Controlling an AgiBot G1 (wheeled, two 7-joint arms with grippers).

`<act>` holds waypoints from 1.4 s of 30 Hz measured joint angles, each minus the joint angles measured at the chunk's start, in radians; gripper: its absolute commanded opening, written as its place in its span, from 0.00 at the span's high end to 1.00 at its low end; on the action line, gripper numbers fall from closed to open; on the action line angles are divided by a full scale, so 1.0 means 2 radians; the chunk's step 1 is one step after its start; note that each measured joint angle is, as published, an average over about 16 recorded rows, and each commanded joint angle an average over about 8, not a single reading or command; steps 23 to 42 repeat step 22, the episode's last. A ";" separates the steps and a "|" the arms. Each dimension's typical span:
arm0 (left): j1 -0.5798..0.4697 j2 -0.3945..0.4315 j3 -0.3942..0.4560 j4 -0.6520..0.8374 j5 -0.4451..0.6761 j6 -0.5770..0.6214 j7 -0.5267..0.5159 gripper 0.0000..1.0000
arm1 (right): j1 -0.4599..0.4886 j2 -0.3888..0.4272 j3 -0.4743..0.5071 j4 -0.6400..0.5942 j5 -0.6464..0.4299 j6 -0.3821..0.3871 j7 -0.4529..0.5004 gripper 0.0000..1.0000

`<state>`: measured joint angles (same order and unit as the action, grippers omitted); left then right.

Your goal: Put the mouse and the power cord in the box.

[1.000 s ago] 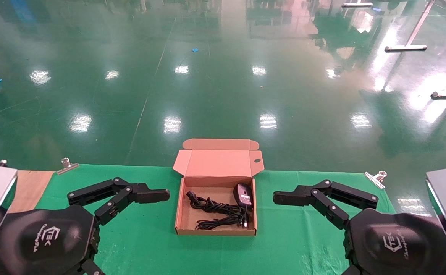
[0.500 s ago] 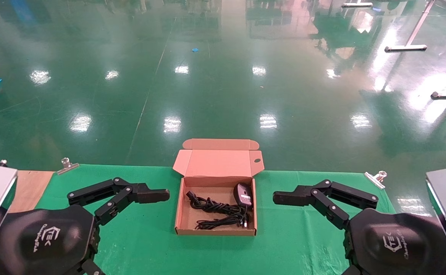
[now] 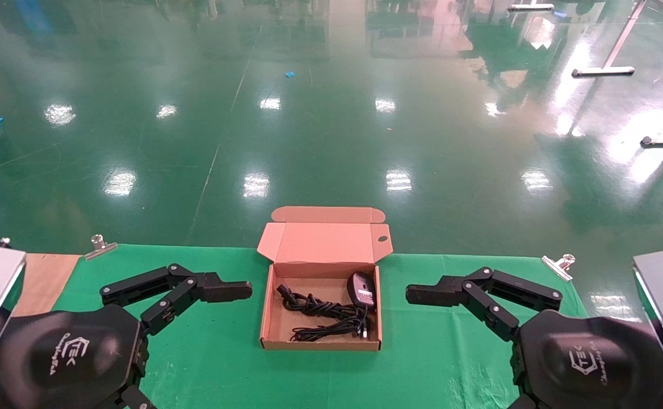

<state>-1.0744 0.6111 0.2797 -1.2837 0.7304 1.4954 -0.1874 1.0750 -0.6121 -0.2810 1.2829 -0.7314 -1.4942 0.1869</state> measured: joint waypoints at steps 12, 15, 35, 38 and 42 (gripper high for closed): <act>0.000 0.000 0.000 0.000 0.000 0.000 0.000 0.00 | 0.000 0.000 0.000 0.000 0.000 0.000 0.000 0.00; 0.000 0.000 0.000 0.000 0.000 0.000 0.000 0.00 | 0.000 0.000 0.000 0.000 0.000 0.000 0.000 0.00; 0.000 0.000 0.000 0.000 0.000 0.000 0.000 0.00 | 0.000 0.000 0.000 0.000 0.000 0.000 0.000 0.00; 0.000 0.000 0.000 0.000 0.000 0.000 0.000 0.00 | 0.000 0.000 0.000 0.000 0.000 0.000 0.000 0.00; 0.000 0.000 0.000 0.000 0.000 0.000 0.000 0.00 | 0.000 0.000 0.000 0.000 0.000 0.000 0.000 0.00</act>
